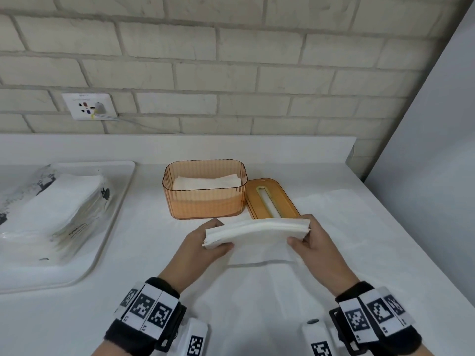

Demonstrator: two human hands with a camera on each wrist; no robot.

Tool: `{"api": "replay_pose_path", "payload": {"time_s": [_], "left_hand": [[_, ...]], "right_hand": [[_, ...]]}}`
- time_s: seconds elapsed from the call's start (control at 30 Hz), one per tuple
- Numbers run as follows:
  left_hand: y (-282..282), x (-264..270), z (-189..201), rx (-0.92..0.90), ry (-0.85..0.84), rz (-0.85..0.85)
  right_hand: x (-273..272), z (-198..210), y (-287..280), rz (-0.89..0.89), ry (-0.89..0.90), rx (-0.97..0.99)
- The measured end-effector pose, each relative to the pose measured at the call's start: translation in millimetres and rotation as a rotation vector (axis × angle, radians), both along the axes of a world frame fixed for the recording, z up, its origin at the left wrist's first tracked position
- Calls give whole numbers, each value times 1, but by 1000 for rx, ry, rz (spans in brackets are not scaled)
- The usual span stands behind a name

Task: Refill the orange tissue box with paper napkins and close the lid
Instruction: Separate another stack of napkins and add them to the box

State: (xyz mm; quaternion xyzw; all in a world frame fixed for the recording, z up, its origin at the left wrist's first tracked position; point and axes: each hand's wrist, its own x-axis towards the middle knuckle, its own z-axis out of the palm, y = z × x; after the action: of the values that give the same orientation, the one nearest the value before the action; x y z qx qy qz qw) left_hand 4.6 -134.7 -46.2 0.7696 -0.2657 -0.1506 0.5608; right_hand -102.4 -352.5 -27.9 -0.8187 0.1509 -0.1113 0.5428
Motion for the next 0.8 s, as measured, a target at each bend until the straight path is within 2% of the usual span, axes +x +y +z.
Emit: {"api": "replay_pose_path", "payload": {"time_s": [0.13,0.2,0.27,0.33,0.43,0.53,0.67,0.8], "left_hand": [[2,-1,-5,54,18,-47],[2,-3,-3,15,58,-39],[2,-7,5,-84,126,13],[-1,-16,12,-228,267,78],[-12,-29,12,-500,584,119],[-26,-45,7,-581,696,106],[-29,-59,-4,-544,725,82],[-17,-45,-5,-485,741,82]], "right_hand": [[-2,-9,5,50,112,-69],[1,-8,5,22,97,15],[5,-2,0,-44,39,192],[6,4,-3,-78,13,414],[5,0,4,39,98,812],[4,-6,20,92,76,1072],[5,-4,25,44,-14,1078],[2,-3,14,7,27,950]]}}
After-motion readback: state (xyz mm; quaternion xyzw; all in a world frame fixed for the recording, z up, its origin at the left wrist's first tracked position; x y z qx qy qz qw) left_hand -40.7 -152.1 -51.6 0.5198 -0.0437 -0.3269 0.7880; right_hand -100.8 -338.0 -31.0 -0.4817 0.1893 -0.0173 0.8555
